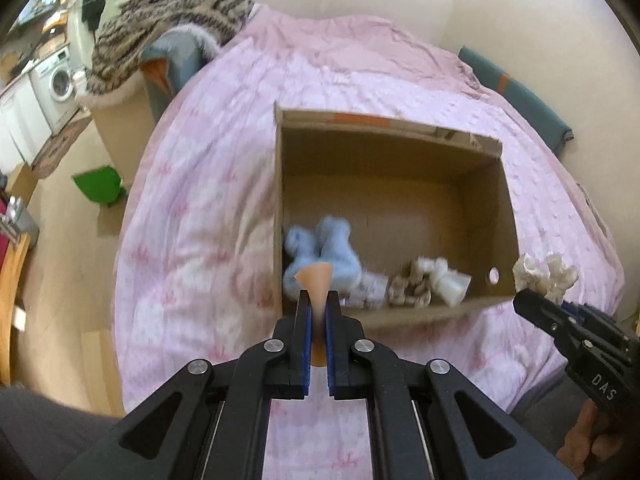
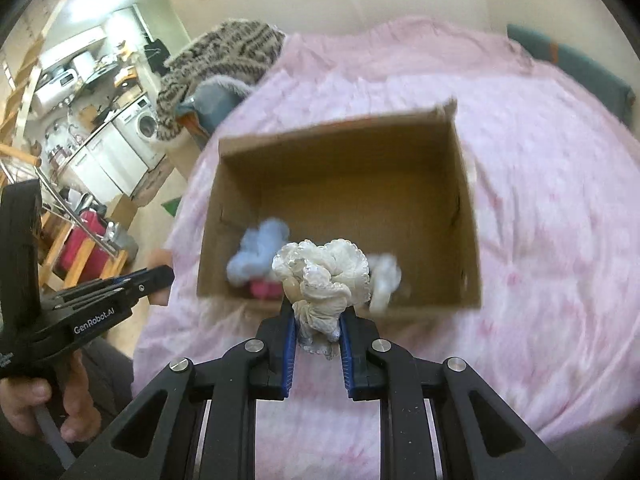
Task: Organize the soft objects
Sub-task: 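Carry the tan item and cream scrunchie into the box and open both tools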
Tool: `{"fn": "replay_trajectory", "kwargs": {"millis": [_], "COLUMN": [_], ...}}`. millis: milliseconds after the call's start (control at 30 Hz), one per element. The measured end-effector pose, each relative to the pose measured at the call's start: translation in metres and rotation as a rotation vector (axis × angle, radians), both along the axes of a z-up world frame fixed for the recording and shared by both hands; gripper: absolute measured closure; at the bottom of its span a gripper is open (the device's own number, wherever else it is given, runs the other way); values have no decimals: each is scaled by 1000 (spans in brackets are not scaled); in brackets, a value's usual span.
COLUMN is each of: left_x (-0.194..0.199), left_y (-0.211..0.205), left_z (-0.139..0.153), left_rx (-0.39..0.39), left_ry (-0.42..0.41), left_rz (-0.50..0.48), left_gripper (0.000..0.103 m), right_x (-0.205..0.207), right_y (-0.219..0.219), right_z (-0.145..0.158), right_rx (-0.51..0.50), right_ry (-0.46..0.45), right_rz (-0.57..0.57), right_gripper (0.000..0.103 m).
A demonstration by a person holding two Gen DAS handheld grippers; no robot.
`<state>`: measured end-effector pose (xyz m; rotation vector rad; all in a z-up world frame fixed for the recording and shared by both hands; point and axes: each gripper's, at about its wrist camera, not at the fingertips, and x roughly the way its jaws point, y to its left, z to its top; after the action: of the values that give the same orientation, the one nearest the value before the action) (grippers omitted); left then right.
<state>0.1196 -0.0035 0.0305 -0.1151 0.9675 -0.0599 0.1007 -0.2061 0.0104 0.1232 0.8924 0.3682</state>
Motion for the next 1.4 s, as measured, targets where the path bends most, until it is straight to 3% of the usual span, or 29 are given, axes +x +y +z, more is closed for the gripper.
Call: {"fn": "replay_trajectory", "kwargs": {"millis": [233,333,500,867,967,1200,1400], "left_x": [37,54,68,89,92,96,96], "left_y": [-7,-8,-20,-44,-45,-53,-50], "left_z": [16,15,9,-36,-42,-50,-52], "left_rx": [22,14,40,78,31,79,73], "left_ry": [-65,-54,-67,11,20,30,36], "left_rz": [-24,-10,-19,-57,-62,-61,-49], "left_gripper": [98,98,97,97,97,97,97], "right_x": [38,57,77,92,93,96,96], "right_y": [1,0,-5,-15,-15,-13,-17], "right_z": [14,10,-12,-51,-59,-65,-65], "right_rx": [5,7,35,57,49,36,48], "right_ry": [-72,-78,-37,107,142,165,169], "right_rz": [21,9,-28,-61,-68,-71,-81], "right_gripper": [82,82,82,82,82,82,82]}}
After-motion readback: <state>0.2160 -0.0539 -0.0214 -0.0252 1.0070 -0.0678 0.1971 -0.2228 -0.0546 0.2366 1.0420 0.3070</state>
